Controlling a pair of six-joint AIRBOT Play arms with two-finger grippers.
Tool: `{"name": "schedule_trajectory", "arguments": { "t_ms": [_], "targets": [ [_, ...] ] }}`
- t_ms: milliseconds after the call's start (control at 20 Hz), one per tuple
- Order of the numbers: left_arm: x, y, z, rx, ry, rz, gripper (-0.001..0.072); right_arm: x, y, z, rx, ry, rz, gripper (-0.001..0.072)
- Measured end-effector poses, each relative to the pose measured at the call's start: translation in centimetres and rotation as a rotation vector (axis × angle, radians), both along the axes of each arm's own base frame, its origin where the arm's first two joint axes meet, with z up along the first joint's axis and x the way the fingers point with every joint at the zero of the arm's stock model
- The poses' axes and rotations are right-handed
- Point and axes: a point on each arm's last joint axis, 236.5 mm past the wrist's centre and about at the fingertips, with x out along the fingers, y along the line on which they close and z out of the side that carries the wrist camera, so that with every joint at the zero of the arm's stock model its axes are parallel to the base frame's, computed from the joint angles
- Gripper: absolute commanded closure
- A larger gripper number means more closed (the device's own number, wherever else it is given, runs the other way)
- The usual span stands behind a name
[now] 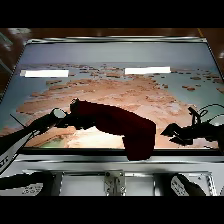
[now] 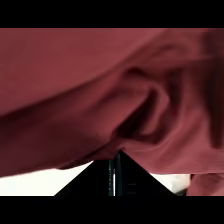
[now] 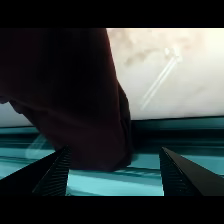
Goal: Fold the shirts.
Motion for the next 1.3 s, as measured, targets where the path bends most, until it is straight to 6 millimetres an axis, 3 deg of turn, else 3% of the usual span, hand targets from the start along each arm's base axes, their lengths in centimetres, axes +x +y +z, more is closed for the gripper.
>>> {"name": "schedule_trajectory", "arguments": {
  "t_ms": [350,400,450,500,550,650,750,850,950,1050,1150,1250,1300],
  "targets": [
    [-0.4,-0.1,3.1,-0.005,-0.081,-0.107,0.0673,-0.8,4.7,-3.6,0.137,-0.027,-0.066,0.0043],
    [-0.4,-0.1,3.6,-0.009,-0.092,-0.112,0.0673,-0.8,5.4,-4.2,0.135,-0.030,-0.055,0.0073],
    [-0.4,0.0,4.0,-0.009,-0.103,-0.116,0.0673,-0.6,6.0,-4.7,0.127,-0.033,-0.045,0.0223],
    [-0.3,0.0,4.5,-0.013,-0.114,-0.118,0.0673,-0.5,6.5,-5.4,0.118,-0.032,-0.034,0.0556],
    [-0.1,0.2,5.0,-0.016,-0.127,-0.115,0.0674,-0.4,7.0,-5.9,0.108,-0.028,-0.028,0.0648],
    [0.5,0.9,6.1,-0.018,-0.155,-0.099,0.0674,0.2,7.5,-6.2,0.093,-0.040,-0.007,0.0648],
    [1.6,2.1,7.9,-0.018,-0.199,-0.080,0.0675,1.9,7.6,-4.8,0.077,-0.120,0.053,0.0649],
    [3.1,3.5,11.5,-0.001,-0.289,-0.094,0.0675,4.6,7.6,-1.1,0.052,-0.257,0.144,0.0649],
    [4.4,4.3,17.7,0.029,-0.441,-0.140,0.0675,7.7,7.5,5.1,0.013,-0.446,0.229,0.0649],
    [5.3,5.1,26.9,0.058,-0.661,-0.164,0.0674,10.5,7.3,13.8,-0.050,-0.684,0.281,0.0649],
    [4.3,5.8,37.5,0.076,-0.907,-0.160,0.0674,11.8,7.1,24.1,-0.121,-0.946,0.288,0.0649],
    [1.4,6.5,46.9,0.067,-1.120,-0.135,0.0674,10.7,7.0,34.7,-0.187,-1.201,0.256,0.0649],
    [-0.4,6.9,50.6,0.059,-1.202,-0.119,0.0674,9.6,7.0,38.8,-0.206,-1.297,0.237,0.0648]
  ]
}}
